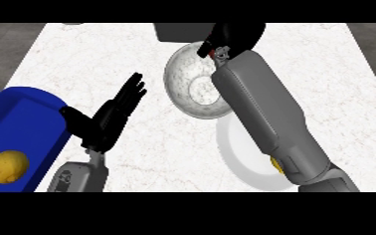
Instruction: Pick the bell pepper from the plate and place it in the bowl
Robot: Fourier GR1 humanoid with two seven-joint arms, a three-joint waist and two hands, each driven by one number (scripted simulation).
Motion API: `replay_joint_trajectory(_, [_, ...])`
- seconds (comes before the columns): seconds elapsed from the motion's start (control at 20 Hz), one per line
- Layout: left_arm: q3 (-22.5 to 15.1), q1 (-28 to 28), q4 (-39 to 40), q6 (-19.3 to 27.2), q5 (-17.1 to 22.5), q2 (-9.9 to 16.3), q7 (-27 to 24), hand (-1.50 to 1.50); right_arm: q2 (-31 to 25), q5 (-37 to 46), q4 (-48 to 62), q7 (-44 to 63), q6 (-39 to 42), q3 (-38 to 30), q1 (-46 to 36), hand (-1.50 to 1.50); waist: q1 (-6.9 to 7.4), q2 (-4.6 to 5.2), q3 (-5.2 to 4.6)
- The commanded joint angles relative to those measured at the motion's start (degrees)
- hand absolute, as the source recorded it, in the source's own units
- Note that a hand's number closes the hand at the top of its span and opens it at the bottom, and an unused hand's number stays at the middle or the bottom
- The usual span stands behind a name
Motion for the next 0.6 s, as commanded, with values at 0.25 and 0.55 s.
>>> replay_joint_trajectory(0.25, [-2.23,1.45,-0.89,0.95,-1.95,-1.57,-1.03,0.0,0.58,-9.23,7.24,9.45,-10.6,-6.45,6.62,-1.5,0.65,0.21,0.11])
replay_joint_trajectory(0.55, [-0.87,-0.16,-2.22,0.39,-0.17,-0.79,1.63,0.0,0.58,-12.15,7.21,-0.75,-26.34,-7.1,10.33,-1.5,0.81,0.33,0.17])
